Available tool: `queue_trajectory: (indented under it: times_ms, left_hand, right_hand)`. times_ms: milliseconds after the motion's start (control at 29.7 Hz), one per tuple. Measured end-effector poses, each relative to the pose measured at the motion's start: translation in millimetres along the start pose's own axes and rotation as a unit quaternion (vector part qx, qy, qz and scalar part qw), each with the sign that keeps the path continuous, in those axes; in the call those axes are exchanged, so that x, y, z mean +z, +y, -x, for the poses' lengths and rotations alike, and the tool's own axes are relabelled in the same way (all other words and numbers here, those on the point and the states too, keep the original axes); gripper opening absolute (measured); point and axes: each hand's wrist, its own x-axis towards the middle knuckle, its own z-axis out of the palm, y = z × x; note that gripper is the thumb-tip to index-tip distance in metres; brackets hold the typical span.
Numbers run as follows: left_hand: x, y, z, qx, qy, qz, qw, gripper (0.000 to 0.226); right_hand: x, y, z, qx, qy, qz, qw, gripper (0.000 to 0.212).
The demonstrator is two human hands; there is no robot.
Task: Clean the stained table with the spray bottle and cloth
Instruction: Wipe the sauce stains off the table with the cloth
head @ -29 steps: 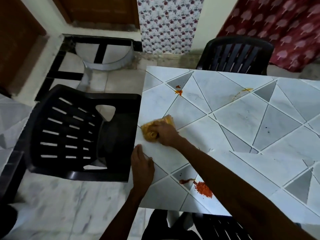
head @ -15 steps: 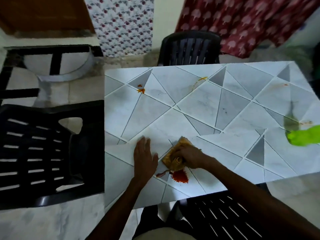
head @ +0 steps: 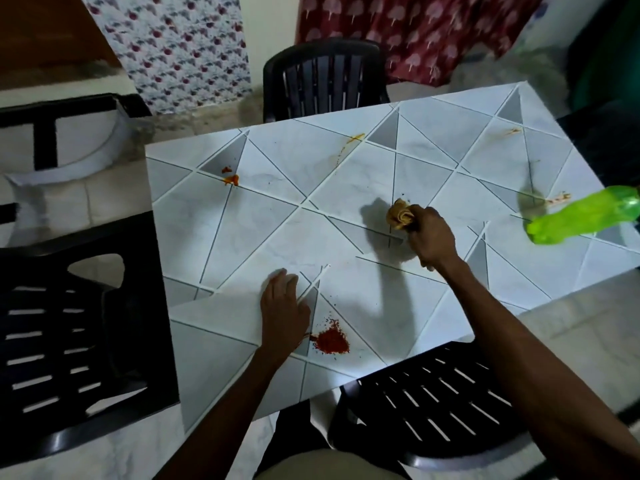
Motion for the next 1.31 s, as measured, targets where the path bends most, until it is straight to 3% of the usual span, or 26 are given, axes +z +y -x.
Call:
queue_trajectory:
  times_ms: [135,337,506,607,708,775,876,978,1079,1146,1214,1315]
  left_hand:
    - [-5,-8,9,-0.004,-0.015,-0.002,1.000,0.057]
    - [-19,-16,23,0.002,-0.023,0.017,1.000,0.047]
    - [-27,-8,50,-0.035,-0.026,0.026,0.999,0.051]
    - [-32,6,70,-0.054,-0.025,0.036,0.998,0.042]
    - [-38,20,87,-0.088,-0.011,0.093,0.992,0.040]
    - [-45,30,109,-0.117,0.020,0.156,0.981,0.038]
    - [-60,47,135,-0.139,0.090,0.197,0.966,0.023]
    - [-85,61,182,-0.175,0.170,0.251,0.937,0.016]
    - [-105,52,230,-0.207,0.223,0.311,0.900,0.016]
    - [-120,46,260,-0.228,0.253,0.332,0.880,0.015]
    - [-136,37,297,-0.256,0.291,0.328,0.861,0.014]
    - [-155,16,360,-0.285,0.339,0.319,0.838,0.015]
  right_hand:
    - [54,5,8,0.012,-0.076,-0.038,0.996,0.054]
    - [115,-33,101,-0.085,-0.132,-0.072,0.985,0.047]
    - [126,-41,147,-0.156,-0.208,-0.048,0.964,0.064]
    - [111,-40,153,-0.191,-0.183,-0.083,0.961,0.057]
    - [83,-38,150,-0.168,-0.068,-0.116,0.977,0.043]
    - [61,-41,155,-0.164,-0.028,-0.192,0.967,0.039]
    - [25,-54,172,-0.122,-0.026,-0.363,0.923,0.028]
    - [1,-80,206,-0.114,-0.105,-0.482,0.862,0.025]
    - [10,-106,239,-0.006,-0.260,-0.618,0.742,0.027]
    - [26,-120,261,0.055,-0.356,-0.631,0.687,0.040]
    - [47,-140,291,0.081,-0.426,-0.604,0.669,0.048]
    - [82,-172,340,0.056,-0.504,-0.541,0.671,0.052]
